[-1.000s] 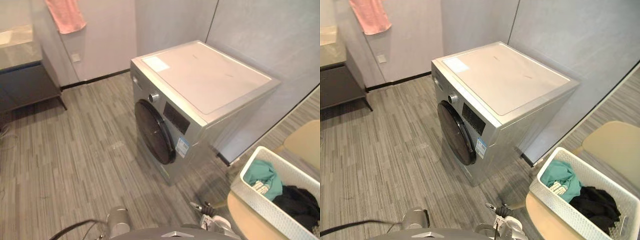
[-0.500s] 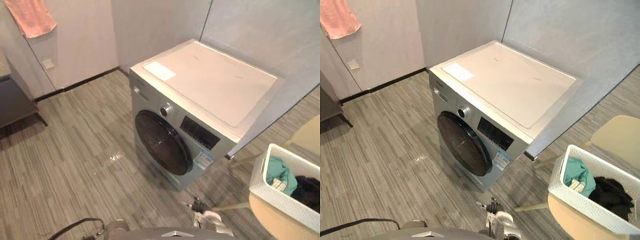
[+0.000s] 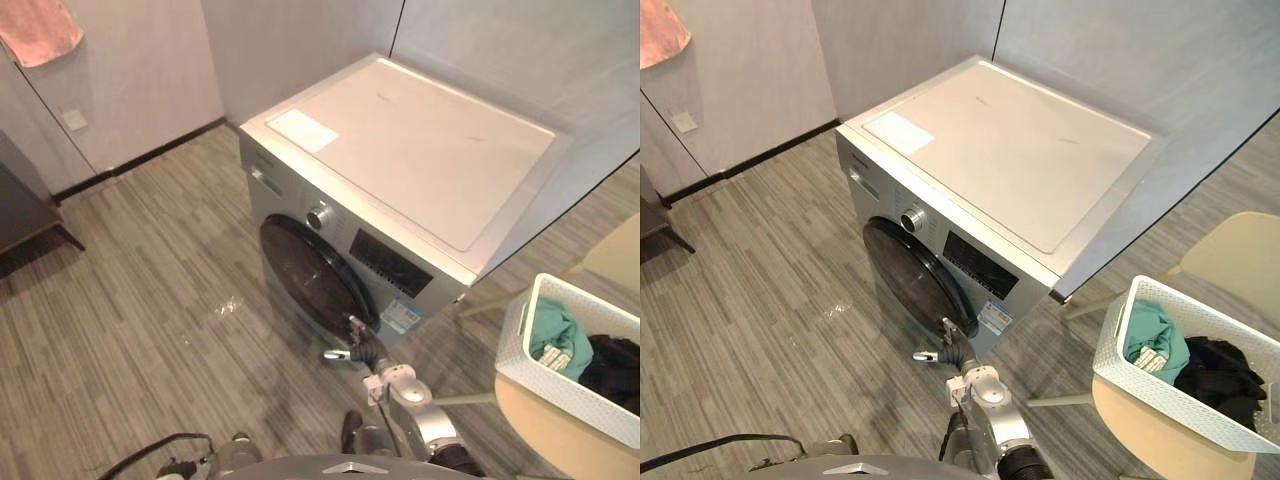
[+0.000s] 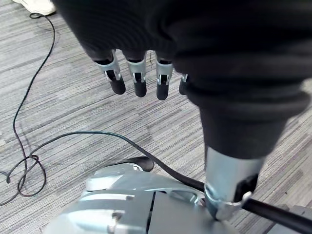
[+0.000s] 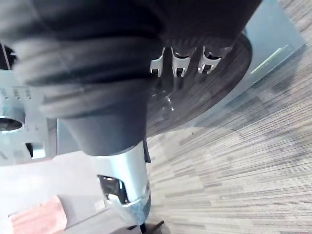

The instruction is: Pick up the laundry basket with both hands and put the clothes into the washing machine.

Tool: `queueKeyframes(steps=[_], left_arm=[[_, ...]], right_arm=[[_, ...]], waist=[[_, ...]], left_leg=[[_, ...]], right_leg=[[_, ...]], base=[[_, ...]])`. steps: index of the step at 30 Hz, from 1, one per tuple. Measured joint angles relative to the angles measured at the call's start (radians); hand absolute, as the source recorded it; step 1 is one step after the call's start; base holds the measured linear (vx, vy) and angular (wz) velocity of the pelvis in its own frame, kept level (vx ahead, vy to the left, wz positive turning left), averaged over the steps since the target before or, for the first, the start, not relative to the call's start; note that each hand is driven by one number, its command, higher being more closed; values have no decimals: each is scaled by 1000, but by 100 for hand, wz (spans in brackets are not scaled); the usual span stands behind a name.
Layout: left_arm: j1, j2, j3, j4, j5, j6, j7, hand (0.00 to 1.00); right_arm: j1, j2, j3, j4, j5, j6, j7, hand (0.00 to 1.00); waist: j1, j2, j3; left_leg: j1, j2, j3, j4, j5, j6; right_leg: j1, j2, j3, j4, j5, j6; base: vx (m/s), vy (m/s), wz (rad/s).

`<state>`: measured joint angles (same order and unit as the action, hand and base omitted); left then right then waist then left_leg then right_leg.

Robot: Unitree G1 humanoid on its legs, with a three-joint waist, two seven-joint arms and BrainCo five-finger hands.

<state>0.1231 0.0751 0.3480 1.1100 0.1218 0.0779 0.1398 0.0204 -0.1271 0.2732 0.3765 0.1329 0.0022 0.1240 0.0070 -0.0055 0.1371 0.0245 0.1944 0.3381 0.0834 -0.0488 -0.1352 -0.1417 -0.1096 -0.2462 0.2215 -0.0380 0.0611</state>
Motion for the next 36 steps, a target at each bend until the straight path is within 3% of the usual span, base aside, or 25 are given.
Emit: queueKeyframes(steps=[10,17,26,36], left_arm=[[-33,3,-27,-4,1,1,6,0],[-30,4,-58,-22,1,1,8,0],[-27,2,-65,-31,1,9,9,0],[-27,2,-145,-52,-3,9,29,0]], right_arm=[[-37,-2,37,-16,32,-8,-4,0],[-53,-21,-93,-160,-26,-6,-73,0],[58,-29,-208,-329,-102,-7,-133,0],[71,-19,-227,-299,-138,-5,-157,0]], waist=[[8,-17,2],[21,-16,3],[14,-6,9],[7,22,21]], left_leg=[[26,-15,-6,-70,20,-5],[13,-29,-11,-71,25,3],[8,-43,25,-88,37,13],[-7,-46,43,-86,36,14]], right_leg=[[45,10,-30,-100,33,13],[56,2,-38,-144,64,18],[46,6,4,-208,119,21],[35,8,15,-239,146,21]], base=[[92,7,5],[-16,17,2],[-49,3,-12],[-11,-9,-6]])
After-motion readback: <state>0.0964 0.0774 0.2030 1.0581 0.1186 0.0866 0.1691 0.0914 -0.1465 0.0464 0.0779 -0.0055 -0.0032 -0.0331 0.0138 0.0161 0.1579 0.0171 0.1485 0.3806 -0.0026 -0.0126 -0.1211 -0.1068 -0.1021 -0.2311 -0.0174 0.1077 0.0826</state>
